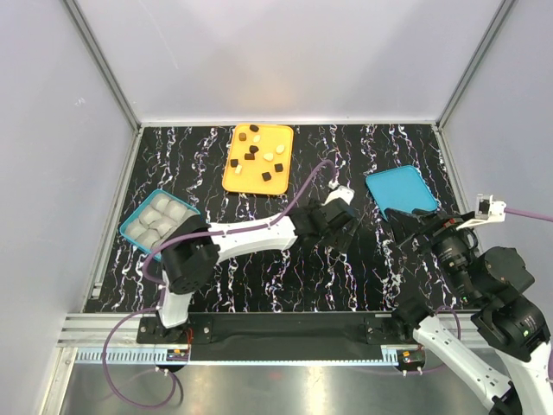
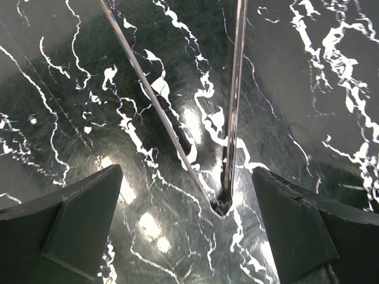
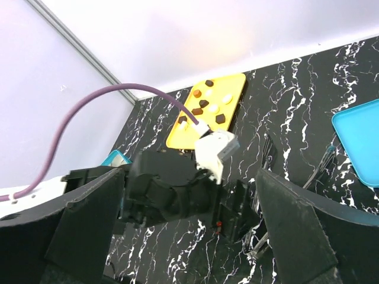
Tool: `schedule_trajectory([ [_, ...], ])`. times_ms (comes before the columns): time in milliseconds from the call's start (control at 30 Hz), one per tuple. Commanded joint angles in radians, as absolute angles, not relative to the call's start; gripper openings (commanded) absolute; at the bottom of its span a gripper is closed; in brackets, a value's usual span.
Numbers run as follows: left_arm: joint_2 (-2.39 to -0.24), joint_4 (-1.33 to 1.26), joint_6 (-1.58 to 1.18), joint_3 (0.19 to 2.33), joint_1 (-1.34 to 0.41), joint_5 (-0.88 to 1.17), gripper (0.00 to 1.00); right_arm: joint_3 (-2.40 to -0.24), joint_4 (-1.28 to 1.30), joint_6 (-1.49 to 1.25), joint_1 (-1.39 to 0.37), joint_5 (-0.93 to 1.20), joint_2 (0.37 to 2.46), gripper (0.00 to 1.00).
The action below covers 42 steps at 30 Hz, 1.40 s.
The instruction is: Pack the chocolate
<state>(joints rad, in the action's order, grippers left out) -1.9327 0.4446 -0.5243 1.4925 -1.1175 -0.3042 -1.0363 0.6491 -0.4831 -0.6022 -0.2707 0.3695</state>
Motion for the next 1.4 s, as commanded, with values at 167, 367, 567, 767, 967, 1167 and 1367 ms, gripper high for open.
schedule_trajectory([
  [167, -2.088, 0.406, -0.532, 1.644, -1.126, -0.382, 0.99, -1.066, 0.669, -0.472, -0.604, -0.311, 0.368, 0.99],
  [367, -2.154, 0.431, -0.529, 1.715, -1.134, -0.403, 0.99, -1.065, 0.669, -0.463, -0.604, -0.321, 0.362, 1.00],
  [567, -2.177, 0.443, -0.528, 1.724, -1.132, -0.411, 0.99, -1.058, 0.678, -0.463, -0.603, -0.324, 0.350, 1.00],
  [767, -2.192, 0.459, -0.548, 1.706, -1.132, -0.414, 0.98, -1.069, 0.680, -0.456, -0.604, -0.325, 0.348, 1.00],
  [967, -2.183, 0.483, -0.568, 1.677, -1.129, -0.433, 0.89, -1.075, 0.675, -0.448, -0.604, -0.327, 0.351, 1.00],
  [1167, -2.079, 0.460, -0.598, 1.536, -1.124, -0.430, 0.65, -1.080, 0.678, -0.465, -0.604, -0.310, 0.357, 1.00],
  [1367, -1.892, 0.480, -0.672, 1.318, -1.123, -0.443, 0.63, -1.066, 0.678, -0.502, -0.604, -0.284, 0.348, 1.00],
])
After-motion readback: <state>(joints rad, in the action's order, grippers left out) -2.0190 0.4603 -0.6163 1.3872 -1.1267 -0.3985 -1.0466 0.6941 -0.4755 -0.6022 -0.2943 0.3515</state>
